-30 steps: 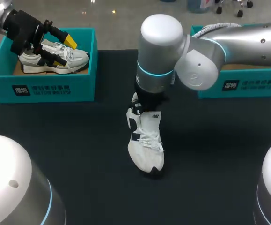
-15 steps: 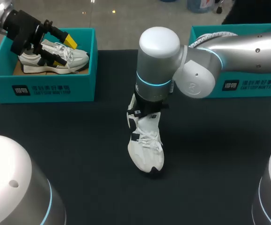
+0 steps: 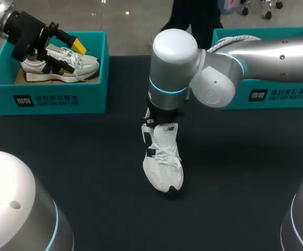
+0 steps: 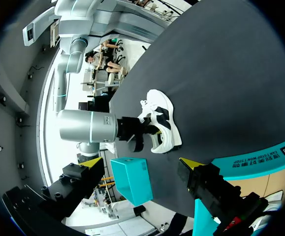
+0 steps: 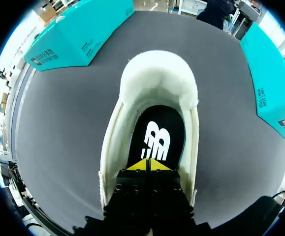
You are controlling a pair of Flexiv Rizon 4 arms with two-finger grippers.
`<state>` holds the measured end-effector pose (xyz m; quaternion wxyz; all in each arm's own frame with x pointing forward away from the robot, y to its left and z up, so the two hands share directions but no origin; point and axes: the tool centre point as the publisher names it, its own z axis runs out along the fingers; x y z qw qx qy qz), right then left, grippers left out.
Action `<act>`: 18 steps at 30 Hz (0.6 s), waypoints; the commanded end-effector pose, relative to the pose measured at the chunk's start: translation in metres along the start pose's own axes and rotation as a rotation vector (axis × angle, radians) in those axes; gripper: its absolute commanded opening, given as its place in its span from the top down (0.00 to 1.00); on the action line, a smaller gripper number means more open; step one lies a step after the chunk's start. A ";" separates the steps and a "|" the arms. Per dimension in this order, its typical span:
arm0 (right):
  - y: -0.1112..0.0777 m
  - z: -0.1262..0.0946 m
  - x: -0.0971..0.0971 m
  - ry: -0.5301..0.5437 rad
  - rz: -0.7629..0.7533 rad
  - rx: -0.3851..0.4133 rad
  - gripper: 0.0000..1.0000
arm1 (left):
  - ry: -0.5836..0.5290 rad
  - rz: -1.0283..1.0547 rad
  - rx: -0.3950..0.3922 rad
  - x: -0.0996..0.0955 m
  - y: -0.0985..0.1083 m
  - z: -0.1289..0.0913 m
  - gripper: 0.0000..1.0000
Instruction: Take the shoe out of the shoebox, open the shoe tongue, remove and reinsert the insole, then place the shoe into the shoebox
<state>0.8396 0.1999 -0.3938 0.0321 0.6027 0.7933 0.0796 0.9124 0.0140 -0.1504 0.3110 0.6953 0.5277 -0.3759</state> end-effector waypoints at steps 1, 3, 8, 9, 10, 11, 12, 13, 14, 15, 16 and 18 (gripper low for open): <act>0.009 -0.011 -0.001 -0.005 -0.012 -0.032 1.00 | 0.003 0.001 0.000 0.000 -0.001 0.000 0.00; 0.014 -0.007 -0.001 -0.012 -0.021 -0.033 1.00 | 0.003 0.001 0.000 0.000 -0.001 0.000 0.00; 0.022 0.009 -0.001 -0.040 -0.051 -0.034 1.00 | 0.003 0.001 0.000 0.000 -0.001 0.000 0.00; 0.023 0.011 -0.001 -0.044 -0.052 -0.034 1.00 | 0.003 0.001 0.000 0.000 -0.001 0.000 0.00; 0.024 0.015 -0.001 -0.049 -0.053 -0.030 1.00 | 0.003 0.001 0.000 0.000 -0.001 0.000 0.00; 0.024 0.018 -0.001 -0.056 -0.057 -0.027 1.00 | 0.003 0.001 0.000 0.000 -0.001 0.000 0.00; 0.024 0.021 -0.001 -0.059 -0.059 -0.023 1.00 | 0.003 0.001 0.000 0.000 -0.001 0.000 0.00; 0.024 0.023 0.000 -0.065 -0.065 -0.016 1.00 | 0.003 0.001 0.000 0.000 -0.001 0.000 0.00; 0.023 0.025 0.000 -0.068 -0.067 -0.017 1.00 | 0.003 0.001 0.000 0.000 -0.001 0.000 0.00; 0.022 0.027 0.001 -0.074 -0.073 -0.007 1.00 | 0.003 0.001 0.000 0.000 -0.001 0.000 0.00; 0.021 0.029 0.002 -0.075 -0.075 -0.006 1.00 | 0.003 0.001 0.000 0.000 -0.001 0.000 0.00; 0.020 0.028 0.002 -0.082 -0.079 -0.002 1.00 | 0.003 0.001 0.000 0.000 -0.001 0.000 0.00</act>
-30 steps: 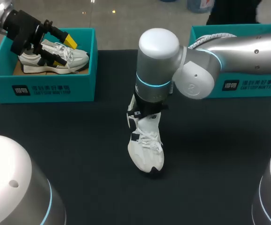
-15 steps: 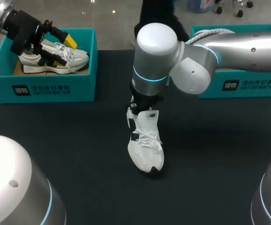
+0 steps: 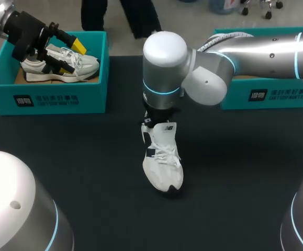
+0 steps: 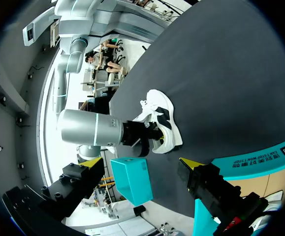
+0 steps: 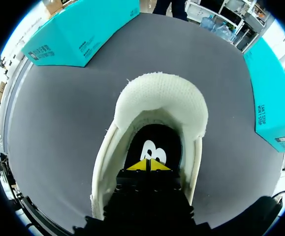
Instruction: Take the shoe out of the shoebox, open the shoe tongue, remove and reinsert the insole, then place the shoe into the shoebox
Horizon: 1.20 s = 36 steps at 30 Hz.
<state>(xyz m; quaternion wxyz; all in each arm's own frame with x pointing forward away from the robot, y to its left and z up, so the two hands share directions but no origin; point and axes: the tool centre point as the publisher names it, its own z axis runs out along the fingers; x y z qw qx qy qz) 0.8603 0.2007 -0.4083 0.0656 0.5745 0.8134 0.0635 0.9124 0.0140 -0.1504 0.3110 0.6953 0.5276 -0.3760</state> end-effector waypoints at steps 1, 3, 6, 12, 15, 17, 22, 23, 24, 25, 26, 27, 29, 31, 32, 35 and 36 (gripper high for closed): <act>0.003 0.008 0.007 -0.020 -0.004 0.009 1.00 | 0.003 0.001 0.000 0.000 -0.001 0.000 0.00; 0.003 -0.001 0.004 -0.031 0.007 -0.002 1.00 | 0.003 0.001 0.000 0.000 -0.001 0.000 0.00; 0.008 -0.013 0.001 -0.046 0.020 -0.014 1.00 | 0.003 0.001 0.000 0.000 -0.001 0.000 0.00; 0.021 -0.014 -0.002 -0.075 0.028 -0.028 1.00 | 0.003 0.001 0.000 0.000 -0.001 0.000 0.00; 0.026 -0.003 -0.002 -0.108 0.016 -0.014 1.00 | 0.003 0.001 0.000 0.000 -0.001 0.000 0.00; 0.029 0.003 -0.002 -0.119 0.008 -0.003 1.00 | 0.003 0.001 0.000 0.000 -0.001 0.000 0.00; 0.025 0.010 -0.002 -0.124 0.011 0.045 1.00 | 0.003 0.001 0.000 0.000 -0.001 0.000 0.00; 0.024 0.008 -0.002 -0.126 0.016 0.054 1.00 | 0.003 0.001 0.000 0.000 -0.001 0.000 0.00; 0.022 0.005 -0.003 -0.122 0.023 0.057 1.00 | 0.003 0.001 0.000 0.000 -0.001 0.000 0.00; 0.021 0.002 -0.004 -0.119 0.036 0.065 1.00 | 0.003 0.001 0.000 0.000 -0.001 0.000 0.00; 0.020 -0.003 -0.006 -0.113 0.051 0.076 1.00 | 0.003 0.001 0.000 0.000 -0.001 0.000 0.00; 0.019 -0.008 -0.008 -0.114 0.063 0.080 1.00 | 0.003 0.001 0.000 0.000 -0.001 0.000 0.00; 0.015 -0.019 -0.011 -0.104 0.100 0.110 1.00 | 0.003 0.001 0.000 0.000 -0.001 0.000 0.00; 0.012 -0.029 -0.014 -0.106 0.137 0.138 1.00 | 0.003 0.001 0.000 0.000 -0.001 0.000 0.00; 0.010 -0.034 -0.014 -0.114 0.155 0.156 1.00 | 0.003 0.001 0.000 0.000 -0.001 0.000 0.00; 0.005 -0.045 -0.014 -0.108 0.190 0.194 1.00 | 0.003 0.001 0.000 0.000 -0.001 0.000 0.00; 0.004 -0.048 -0.014 -0.101 0.208 0.213 1.00 | 0.003 0.001 0.000 0.000 -0.001 0.000 0.00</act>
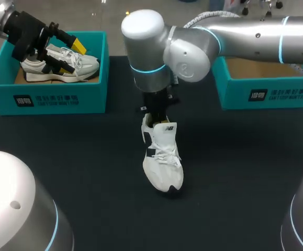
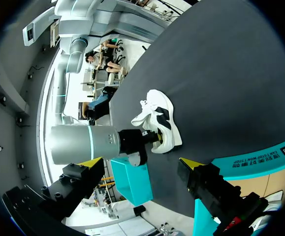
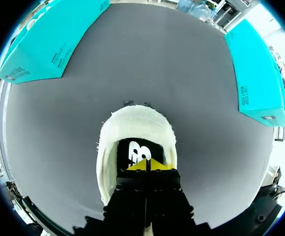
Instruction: Take the shoe out of the shoebox, open the shoe tongue, remove and reinsert the insole, then place the shoe into the shoebox
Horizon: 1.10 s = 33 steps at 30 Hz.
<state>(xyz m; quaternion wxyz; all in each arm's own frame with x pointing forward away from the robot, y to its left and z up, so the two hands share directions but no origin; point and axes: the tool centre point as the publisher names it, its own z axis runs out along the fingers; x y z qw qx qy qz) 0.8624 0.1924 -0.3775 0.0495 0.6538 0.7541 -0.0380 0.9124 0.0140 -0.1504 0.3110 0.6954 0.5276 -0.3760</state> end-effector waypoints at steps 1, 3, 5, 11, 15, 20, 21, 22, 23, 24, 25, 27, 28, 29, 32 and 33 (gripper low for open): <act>-0.003 -0.019 -0.007 0.008 0.030 0.038 1.00 | 0.003 0.001 0.000 0.000 -0.001 0.000 0.00; -0.005 -0.025 -0.008 0.008 0.055 0.070 1.00 | 0.003 0.001 0.000 0.000 -0.001 0.000 0.00; -0.005 -0.025 -0.008 0.008 0.055 0.070 1.00 | 0.003 0.001 0.000 0.000 -0.001 0.000 0.00; -0.005 -0.025 -0.008 0.008 0.055 0.070 1.00 | 0.003 0.001 0.000 0.000 -0.001 0.000 0.00; -0.005 -0.025 -0.008 0.008 0.055 0.070 1.00 | 0.003 0.001 0.000 0.000 -0.001 0.000 0.00; -0.010 -0.024 -0.001 -0.023 0.022 0.096 1.00 | 0.003 0.001 0.000 0.000 -0.001 0.000 0.00; -0.012 -0.024 -0.001 -0.038 0.018 0.101 1.00 | 0.003 0.001 0.000 0.000 -0.001 0.000 0.00; -0.013 -0.023 0.000 -0.045 0.010 0.120 1.00 | 0.003 0.001 0.000 0.000 -0.001 0.000 0.00; -0.015 -0.022 0.000 -0.064 0.008 0.134 1.00 | 0.003 0.001 0.000 0.000 -0.001 0.000 0.00; -0.017 -0.023 -0.001 -0.055 0.008 0.135 1.00 | 0.003 0.001 0.000 0.000 -0.001 0.000 0.00; -0.020 -0.023 -0.002 -0.052 0.002 0.147 1.00 | 0.003 0.001 0.000 0.000 -0.001 0.000 0.00; -0.024 -0.025 -0.003 -0.052 0.008 0.162 1.00 | 0.003 0.001 0.000 0.000 -0.001 0.000 0.00; -0.027 -0.026 -0.003 -0.051 0.009 0.168 1.00 | 0.003 0.001 0.000 0.000 -0.001 0.000 0.00; -0.029 -0.027 -0.003 -0.055 0.009 0.176 1.00 | 0.003 0.001 0.000 0.000 -0.001 0.000 0.00; -0.036 -0.028 -0.002 -0.063 0.005 0.188 1.00 | 0.003 0.001 0.000 0.000 -0.001 0.000 0.00; -0.038 -0.028 -0.002 -0.064 0.006 0.192 1.00 | 0.003 0.001 0.000 0.000 -0.001 0.000 0.00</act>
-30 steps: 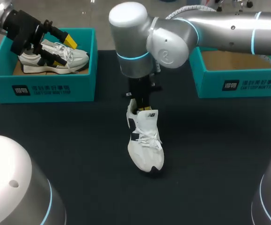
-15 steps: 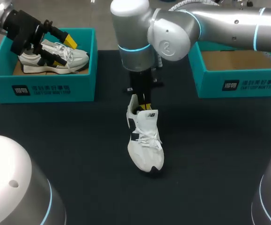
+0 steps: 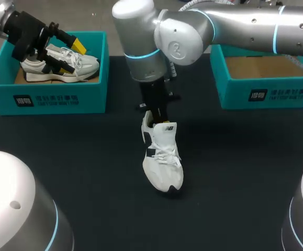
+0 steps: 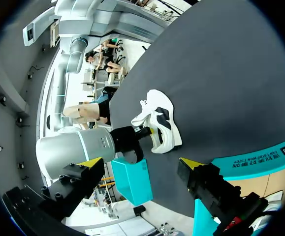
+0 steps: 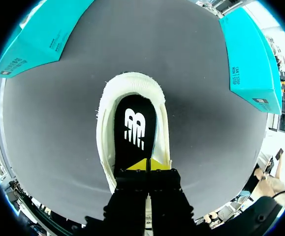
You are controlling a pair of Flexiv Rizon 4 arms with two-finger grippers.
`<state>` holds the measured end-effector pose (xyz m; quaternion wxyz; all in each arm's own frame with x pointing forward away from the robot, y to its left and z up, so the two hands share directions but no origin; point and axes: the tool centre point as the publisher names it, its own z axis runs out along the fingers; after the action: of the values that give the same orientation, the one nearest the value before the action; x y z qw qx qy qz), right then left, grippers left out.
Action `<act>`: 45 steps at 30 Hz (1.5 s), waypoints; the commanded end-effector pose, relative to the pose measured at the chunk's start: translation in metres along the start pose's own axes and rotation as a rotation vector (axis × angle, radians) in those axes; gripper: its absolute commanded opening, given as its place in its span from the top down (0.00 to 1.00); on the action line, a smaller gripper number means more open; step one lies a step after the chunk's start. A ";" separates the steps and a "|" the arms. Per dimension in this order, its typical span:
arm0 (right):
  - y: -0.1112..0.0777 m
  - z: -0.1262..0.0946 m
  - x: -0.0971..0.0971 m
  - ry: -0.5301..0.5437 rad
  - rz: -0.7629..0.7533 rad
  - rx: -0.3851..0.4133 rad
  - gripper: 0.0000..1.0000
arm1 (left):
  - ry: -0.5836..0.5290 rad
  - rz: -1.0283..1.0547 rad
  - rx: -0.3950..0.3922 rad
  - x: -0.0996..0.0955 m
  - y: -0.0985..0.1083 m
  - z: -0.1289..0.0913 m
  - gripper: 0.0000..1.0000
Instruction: Take the shoe out of the shoebox, open the shoe tongue, remove and reinsert the insole, then place the shoe into the shoebox
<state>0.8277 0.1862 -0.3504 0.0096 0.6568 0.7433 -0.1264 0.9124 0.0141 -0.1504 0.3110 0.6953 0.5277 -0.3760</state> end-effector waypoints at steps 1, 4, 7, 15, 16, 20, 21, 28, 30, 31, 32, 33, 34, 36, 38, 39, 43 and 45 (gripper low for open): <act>-0.006 0.000 0.002 -0.002 -0.004 0.014 1.00 | 0.003 0.001 0.000 0.000 -0.001 0.000 0.00; -0.013 -0.001 0.002 0.012 -0.005 0.033 1.00 | 0.003 0.001 0.000 0.000 -0.001 0.000 0.00; -0.018 -0.001 0.002 0.028 -0.012 0.041 0.82 | 0.003 0.001 0.000 0.000 -0.001 0.000 0.00; -0.021 0.002 0.009 0.038 -0.024 0.063 0.00 | 0.003 0.001 0.000 0.000 -0.001 0.000 0.00; -0.021 0.002 0.010 0.038 -0.025 0.064 0.00 | 0.003 0.001 0.000 0.000 -0.001 0.000 0.00; -0.021 0.003 0.010 0.041 -0.024 0.072 0.00 | 0.003 0.001 0.000 0.000 -0.001 0.000 0.00; -0.021 0.004 0.010 0.041 -0.024 0.073 0.00 | 0.003 0.001 0.000 0.000 -0.001 0.000 0.00; -0.023 0.007 0.010 0.038 -0.023 0.089 0.00 | 0.003 0.001 0.000 0.000 -0.001 0.000 0.00; -0.023 0.008 0.009 0.037 -0.022 0.092 0.00 | 0.003 0.001 0.000 0.000 -0.001 0.000 0.00; -0.023 0.010 0.010 0.041 -0.021 0.097 0.00 | 0.003 0.001 0.000 0.000 -0.001 0.000 0.00; -0.023 0.010 0.010 0.042 -0.021 0.099 0.00 | 0.003 0.001 0.000 0.000 -0.001 0.000 0.00; -0.023 0.011 0.010 0.041 -0.018 0.103 0.00 | 0.003 0.001 0.000 0.000 -0.001 0.000 0.00; -0.023 0.012 0.010 0.039 -0.016 0.106 0.00 | 0.003 0.001 0.000 0.000 -0.001 0.000 0.00; -0.023 0.012 0.010 0.039 -0.014 0.108 0.00 | 0.003 0.001 0.000 0.000 -0.001 0.000 0.00; -0.025 0.009 0.010 0.041 -0.012 0.105 0.00 | 0.003 0.001 0.000 0.000 -0.001 0.000 0.00; -0.025 0.008 0.010 0.040 -0.011 0.102 0.00 | 0.003 0.001 0.000 0.000 -0.001 0.000 0.00; -0.027 0.004 0.010 0.035 -0.006 0.096 0.00 | 0.003 0.001 0.000 0.000 -0.001 0.000 0.00; -0.029 0.001 0.009 0.034 0.002 0.089 0.00 | 0.003 0.001 0.000 0.000 -0.001 0.000 0.00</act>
<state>0.8012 0.1923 -0.3522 -0.0363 0.6582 0.7367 -0.1506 0.9124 0.0140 -0.1504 0.3110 0.6953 0.5277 -0.3760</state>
